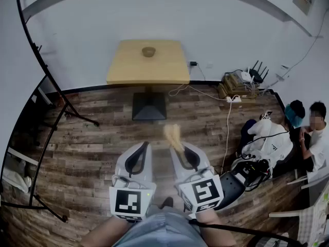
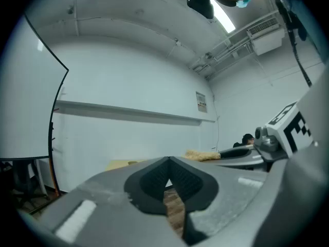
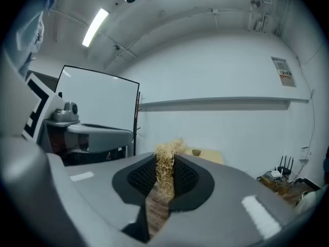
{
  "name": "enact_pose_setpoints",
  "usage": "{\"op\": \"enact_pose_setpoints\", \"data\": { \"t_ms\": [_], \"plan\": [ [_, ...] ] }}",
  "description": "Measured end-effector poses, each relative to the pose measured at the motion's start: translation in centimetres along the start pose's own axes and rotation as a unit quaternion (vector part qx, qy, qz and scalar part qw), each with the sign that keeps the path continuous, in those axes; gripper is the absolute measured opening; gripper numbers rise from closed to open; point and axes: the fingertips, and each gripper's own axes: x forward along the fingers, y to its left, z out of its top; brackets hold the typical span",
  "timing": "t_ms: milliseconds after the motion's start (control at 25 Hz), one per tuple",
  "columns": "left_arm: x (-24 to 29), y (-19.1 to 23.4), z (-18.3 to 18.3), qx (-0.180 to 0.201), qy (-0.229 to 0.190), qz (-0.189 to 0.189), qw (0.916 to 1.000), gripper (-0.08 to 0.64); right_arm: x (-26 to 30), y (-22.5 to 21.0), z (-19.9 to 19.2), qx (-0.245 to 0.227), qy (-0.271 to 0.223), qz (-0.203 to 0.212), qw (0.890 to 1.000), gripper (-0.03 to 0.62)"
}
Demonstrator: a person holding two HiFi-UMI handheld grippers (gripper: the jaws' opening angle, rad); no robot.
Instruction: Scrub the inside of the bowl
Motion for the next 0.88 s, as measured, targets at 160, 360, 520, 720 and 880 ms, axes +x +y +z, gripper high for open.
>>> {"op": "enact_pose_setpoints", "data": {
  "t_ms": [160, 360, 520, 720, 880],
  "plan": [
    [0.2, -0.9, -0.2, 0.0, -0.006, 0.0, 1.0, 0.02, -0.6, -0.6, -0.4, 0.0, -0.001, 0.0, 1.0, 0.058],
    [0.4, -2.6, -1.1, -0.002, 0.004, -0.003, 1.0, 0.02, -2.1, -1.5, -1.2, 0.003, 0.004, -0.003, 1.0, 0.058],
    [0.7, -4.5, -1.5, 0.002, 0.012, -0.004, 0.9999, 0.02, -3.8, -2.8, -2.1, 0.017, 0.003, -0.005, 1.0, 0.059],
    [0.8, -6.1, -2.1, 0.019, 0.022, -0.005, 0.9996, 0.02, -4.6, -4.2, -2.6, 0.055, -0.011, -0.003, 0.998, 0.061],
    [1.2, -6.5, -3.3, 0.031, 0.042, -0.004, 0.9986, 0.02, -4.5, -4.8, -3.8, 0.072, -0.003, 0.006, 0.997, 0.063]
  ]
}}
